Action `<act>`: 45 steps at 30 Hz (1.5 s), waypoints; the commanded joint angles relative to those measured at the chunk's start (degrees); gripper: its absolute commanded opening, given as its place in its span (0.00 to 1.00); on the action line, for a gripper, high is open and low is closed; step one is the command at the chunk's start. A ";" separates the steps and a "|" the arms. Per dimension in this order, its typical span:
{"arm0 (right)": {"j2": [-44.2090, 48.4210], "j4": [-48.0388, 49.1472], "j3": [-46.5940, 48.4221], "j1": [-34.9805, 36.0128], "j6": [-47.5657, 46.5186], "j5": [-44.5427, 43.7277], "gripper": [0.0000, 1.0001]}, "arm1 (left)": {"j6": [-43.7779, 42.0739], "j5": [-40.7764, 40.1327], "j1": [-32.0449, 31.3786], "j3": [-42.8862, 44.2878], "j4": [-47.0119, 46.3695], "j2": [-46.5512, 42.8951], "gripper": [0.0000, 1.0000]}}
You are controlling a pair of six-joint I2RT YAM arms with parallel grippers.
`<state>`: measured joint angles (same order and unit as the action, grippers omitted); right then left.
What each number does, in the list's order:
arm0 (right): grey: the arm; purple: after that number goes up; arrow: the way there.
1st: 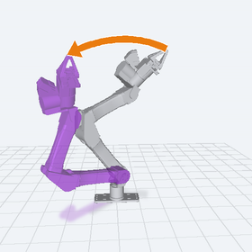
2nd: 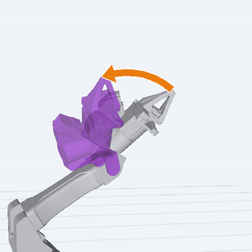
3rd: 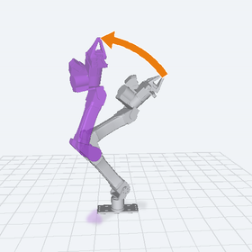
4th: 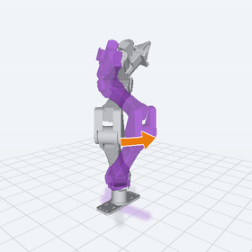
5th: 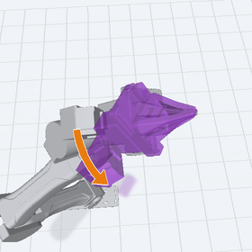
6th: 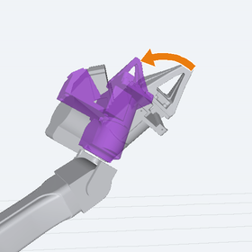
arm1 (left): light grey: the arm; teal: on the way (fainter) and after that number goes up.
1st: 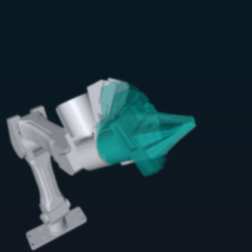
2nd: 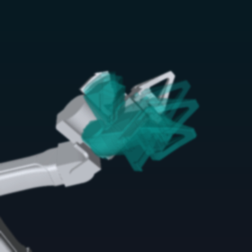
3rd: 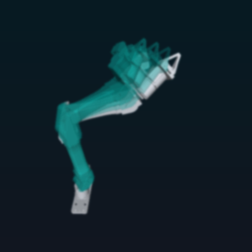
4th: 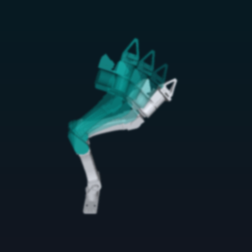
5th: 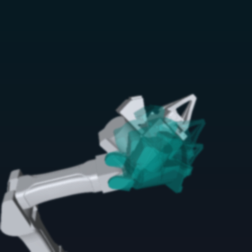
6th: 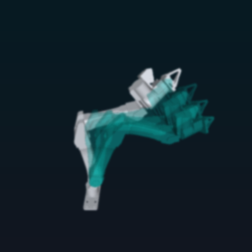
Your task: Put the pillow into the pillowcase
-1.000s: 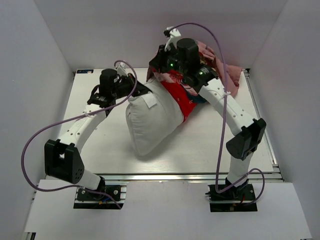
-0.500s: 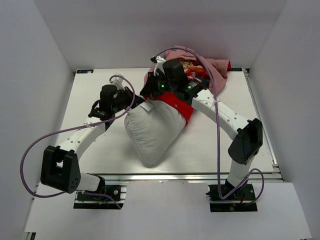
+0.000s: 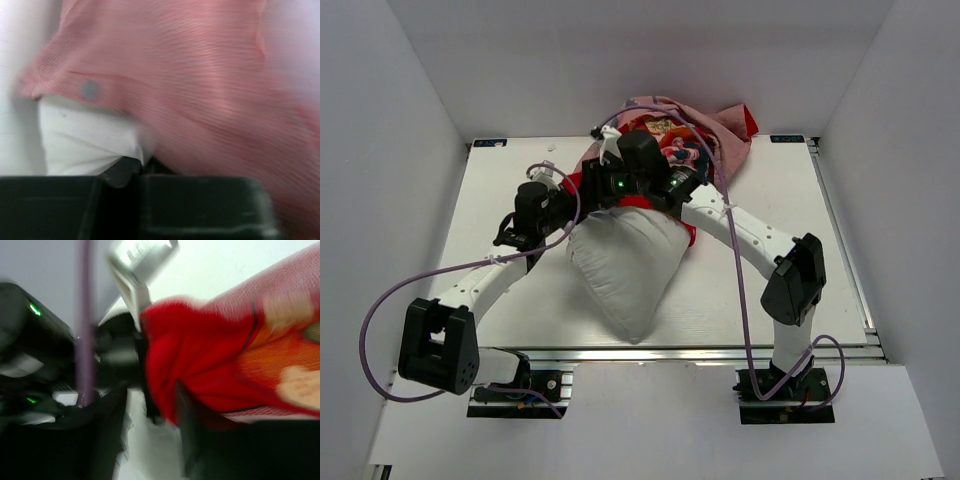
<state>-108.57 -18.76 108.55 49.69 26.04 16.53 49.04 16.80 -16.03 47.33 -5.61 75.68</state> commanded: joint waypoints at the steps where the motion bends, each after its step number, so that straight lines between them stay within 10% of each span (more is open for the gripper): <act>1: 0.38 4.00 -3.43 -2.46 -6.33 7.97 0.55 | -0.87 -4.23 2.23 -0.75 -0.47 -0.27 0.17; 5: 3.00 5.14 -4.67 -10.22 -14.50 20.35 0.89 | -2.63 -8.07 6.10 -0.40 5.33 -5.69 0.57; 12: 13.81 3.64 -6.67 -18.49 -28.31 25.92 0.89 | -9.39 -23.97 6.89 11.28 31.93 -14.93 0.75; 17: 28.55 15.31 -28.62 -19.19 -36.76 12.78 0.89 | -14.22 -24.81 6.89 17.44 38.56 -19.51 0.77; 22: 33.86 15.26 -41.83 -19.19 -42.48 7.03 0.89 | -21.42 -4.43 0.35 16.74 36.01 -20.58 0.59; 31: 34.31 20.61 -53.80 -20.68 -42.56 -4.23 0.89 | -27.85 -34.61 -37.10 14.02 38.39 -10.39 0.83; 42: 28.95 19.11 -49.40 -28.16 -40.63 -0.02 0.88 | -29.62 -56.39 -42.15 15.68 39.61 13.60 0.86; 45: 28.07 19.99 -50.89 -28.07 -40.28 4.11 0.87 | -28.21 -61.08 -41.19 17.00 41.37 20.63 0.66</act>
<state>-79.83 -1.61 56.84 21.19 -14.11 16.08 19.77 -35.24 -58.52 63.09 31.79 92.68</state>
